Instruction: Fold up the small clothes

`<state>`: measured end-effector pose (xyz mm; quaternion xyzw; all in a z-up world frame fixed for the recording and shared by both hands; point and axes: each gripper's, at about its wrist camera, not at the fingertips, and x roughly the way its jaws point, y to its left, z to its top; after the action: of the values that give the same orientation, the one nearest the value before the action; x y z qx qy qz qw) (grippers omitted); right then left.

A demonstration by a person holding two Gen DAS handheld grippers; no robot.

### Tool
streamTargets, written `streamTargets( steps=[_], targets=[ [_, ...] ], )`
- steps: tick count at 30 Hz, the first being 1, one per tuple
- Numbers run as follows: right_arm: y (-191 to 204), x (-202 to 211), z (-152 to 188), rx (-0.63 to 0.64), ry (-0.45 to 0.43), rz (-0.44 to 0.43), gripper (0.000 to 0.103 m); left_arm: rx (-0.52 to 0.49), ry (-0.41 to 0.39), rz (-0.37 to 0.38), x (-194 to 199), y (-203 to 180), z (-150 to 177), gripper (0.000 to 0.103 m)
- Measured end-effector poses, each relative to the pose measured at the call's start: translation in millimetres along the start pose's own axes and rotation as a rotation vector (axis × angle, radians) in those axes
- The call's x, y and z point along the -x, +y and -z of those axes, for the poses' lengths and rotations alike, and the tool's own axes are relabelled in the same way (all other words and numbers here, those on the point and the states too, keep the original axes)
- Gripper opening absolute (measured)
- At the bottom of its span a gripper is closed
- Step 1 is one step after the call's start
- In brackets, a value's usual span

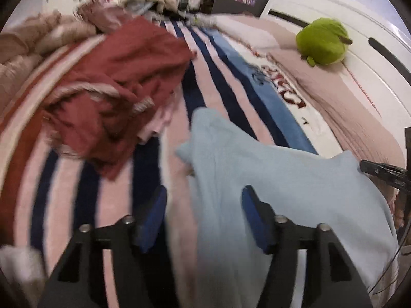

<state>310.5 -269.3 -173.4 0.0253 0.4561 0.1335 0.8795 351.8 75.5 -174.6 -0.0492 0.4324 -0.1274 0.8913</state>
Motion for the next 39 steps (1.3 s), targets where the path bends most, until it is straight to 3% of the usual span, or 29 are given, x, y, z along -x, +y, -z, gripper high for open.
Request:
streamTargets(
  steps=[1, 2, 5, 7, 8, 9, 10, 11, 12, 14, 18, 21, 23, 25, 27, 29, 30, 32, 33, 35, 39],
  targets=[
    [4.0, 13.2, 5.9, 0.009, -0.02, -0.013, 0.04, 0.004, -0.017, 0.003, 14.2, 0.2, 4.9, 0.063],
    [7.3, 25.6, 13.1, 0.005, -0.04, -0.045, 0.047, 0.012, -0.027, 0.018, 24.5, 0.4, 9.4, 0.067],
    [16.8, 48.7, 38.5, -0.028, -0.013, -0.188, 0.05, 0.011, -0.041, 0.064, 53.3, -4.9, 29.8, 0.071],
    [27.1, 52.8, 64.3, -0.056, 0.041, -0.32, 0.064, -0.009, -0.038, 0.068, 67.5, -11.8, 47.8, 0.072],
    [33.7, 50.4, 74.6, -0.051, 0.063, -0.347, 0.064, -0.012, -0.032, 0.071, 69.5, -14.3, 54.5, 0.073],
    [39.4, 48.2, 81.2, -0.035, 0.074, -0.344, 0.061, -0.015, -0.019, 0.074, 72.8, -15.4, 63.7, 0.073],
    [50.1, 45.8, 91.9, 0.018, 0.059, -0.275, 0.033, -0.029, 0.005, 0.069, 71.4, -19.3, 75.7, 0.073],
    [55.5, 44.2, 97.7, 0.061, 0.049, -0.215, 0.016, -0.037, 0.015, 0.056, 69.0, -22.7, 81.9, 0.073],
    [57.4, 42.8, 100.8, 0.081, 0.057, -0.184, 0.008, -0.043, 0.028, 0.029, 67.0, -24.1, 90.4, 0.073],
    [52.3, 41.3, 108.0, 0.096, 0.077, -0.151, 0.008, -0.04, 0.056, -0.002, 63.8, -22.4, 106.9, 0.073],
    [36.5, 48.4, 114.2, 0.066, 0.076, -0.111, 0.008, 0.028, 0.036, -0.022, 66.0, -14.3, 128.1, 0.074],
    [38.7, 54.8, 117.0, 0.084, 0.062, -0.047, 0.025, 0.053, 0.007, -0.048, 82.8, -14.1, 132.2, 0.073],
    [43.7, 64.9, 120.9, 0.122, 0.051, 0.015, 0.027, 0.07, -0.028, -0.065, 100.4, -13.6, 137.3, 0.073],
    [47.5, 80.3, 121.4, 0.136, 0.004, 0.062, 0.028, 0.14, -0.061, -0.044, 119.7, -8.2, 148.5, 0.073],
    [56.9, 103.6, 121.8, 0.144, -0.085, 0.091, 0.029, 0.232, -0.075, 0.035, 129.3, -2.7, 162.5, 0.073],
    [69.3, 125.6, 119.4, 0.143, -0.182, 0.041, 0.029, 0.308, -0.079, 0.146, 131.2, -4.1, 178.5, 0.074],
    [79.5, 132.9, 117.8, 0.14, -0.219, -0.037, 0.028, 0.341, -0.073, 0.206, 126.7, -7.5, 184.3, 0.074],
    [95.8, 130.9, 115.0, 0.15, -0.225, -0.138, 0.012, 0.372, -0.06, 0.28, 116.0, -14.5, 188.0, 0.074],
    [105.6, 124.8, 114.4, 0.162, -0.214, -0.185, 0.005, 0.382, -0.053, 0.308, 108.8, -19.1, 188.6, 0.074],
    [126.5, 99.9, 115.4, 0.188, -0.169, -0.237, 0.005, 0.409, -0.058, 0.32, 94.3, -25.7, 183.4, 0.074],
    [144.8, 38.4, 124.1, 0.205, -0.037, -0.213, 0.004, 0.5, -0.132, 0.308, 74.9, -23.8, 168.1, 0.074]
  ],
)
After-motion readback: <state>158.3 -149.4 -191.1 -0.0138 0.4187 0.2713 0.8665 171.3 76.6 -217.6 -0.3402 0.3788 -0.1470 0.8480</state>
